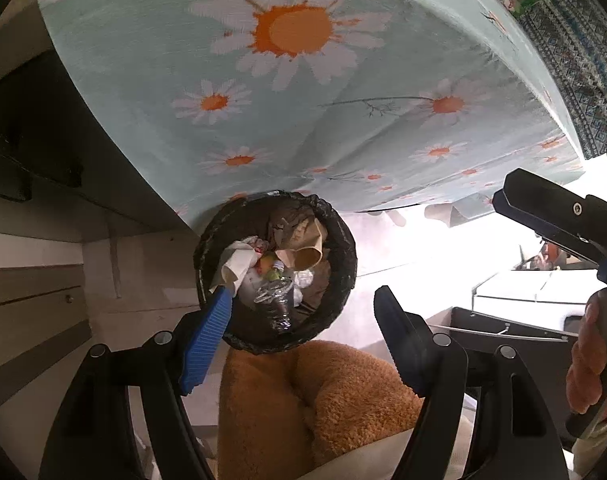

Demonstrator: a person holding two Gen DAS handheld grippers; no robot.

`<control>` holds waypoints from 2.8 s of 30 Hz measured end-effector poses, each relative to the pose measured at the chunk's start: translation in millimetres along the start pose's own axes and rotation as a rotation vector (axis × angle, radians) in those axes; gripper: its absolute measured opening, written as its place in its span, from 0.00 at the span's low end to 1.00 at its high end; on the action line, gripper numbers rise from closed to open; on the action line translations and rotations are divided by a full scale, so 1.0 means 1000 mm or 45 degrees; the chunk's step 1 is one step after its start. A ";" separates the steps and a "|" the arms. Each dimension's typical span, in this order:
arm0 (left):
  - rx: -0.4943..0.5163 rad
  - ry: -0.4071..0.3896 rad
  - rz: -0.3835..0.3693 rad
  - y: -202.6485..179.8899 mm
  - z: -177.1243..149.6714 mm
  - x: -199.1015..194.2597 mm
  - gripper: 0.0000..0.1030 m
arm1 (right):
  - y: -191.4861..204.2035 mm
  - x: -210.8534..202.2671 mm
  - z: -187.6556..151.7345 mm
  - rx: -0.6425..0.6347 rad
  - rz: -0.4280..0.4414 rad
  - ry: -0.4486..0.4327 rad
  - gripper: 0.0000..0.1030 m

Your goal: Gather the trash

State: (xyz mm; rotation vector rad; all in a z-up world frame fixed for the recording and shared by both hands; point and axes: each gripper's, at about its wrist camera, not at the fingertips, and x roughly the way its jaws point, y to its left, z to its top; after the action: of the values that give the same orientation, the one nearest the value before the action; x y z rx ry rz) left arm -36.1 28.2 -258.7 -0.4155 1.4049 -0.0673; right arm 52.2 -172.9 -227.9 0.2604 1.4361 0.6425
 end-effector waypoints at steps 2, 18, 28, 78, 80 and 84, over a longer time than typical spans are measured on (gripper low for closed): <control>-0.007 -0.012 0.001 -0.001 0.001 -0.005 0.69 | 0.000 -0.003 -0.001 -0.006 -0.002 0.001 0.61; 0.017 -0.179 0.076 -0.051 -0.005 -0.069 0.69 | -0.006 -0.072 -0.011 -0.088 0.029 -0.104 0.71; 0.047 -0.376 0.092 -0.089 -0.017 -0.123 0.69 | -0.002 -0.126 -0.016 -0.216 0.049 -0.233 0.78; 0.136 -0.871 0.193 -0.156 -0.026 -0.278 0.93 | 0.037 -0.287 0.001 -0.463 -0.057 -0.686 0.95; 0.136 -0.864 0.187 -0.156 -0.026 -0.277 0.93 | 0.037 -0.287 0.000 -0.451 -0.054 -0.692 0.95; 0.155 -0.860 0.183 -0.159 -0.026 -0.274 0.93 | 0.033 -0.288 0.000 -0.439 -0.054 -0.690 0.95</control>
State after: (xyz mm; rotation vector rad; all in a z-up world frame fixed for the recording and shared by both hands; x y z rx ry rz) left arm -78.3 -46.7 47.6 -0.2031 0.7551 0.0983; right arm 43.2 -305.0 29.7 0.1168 0.7950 0.7074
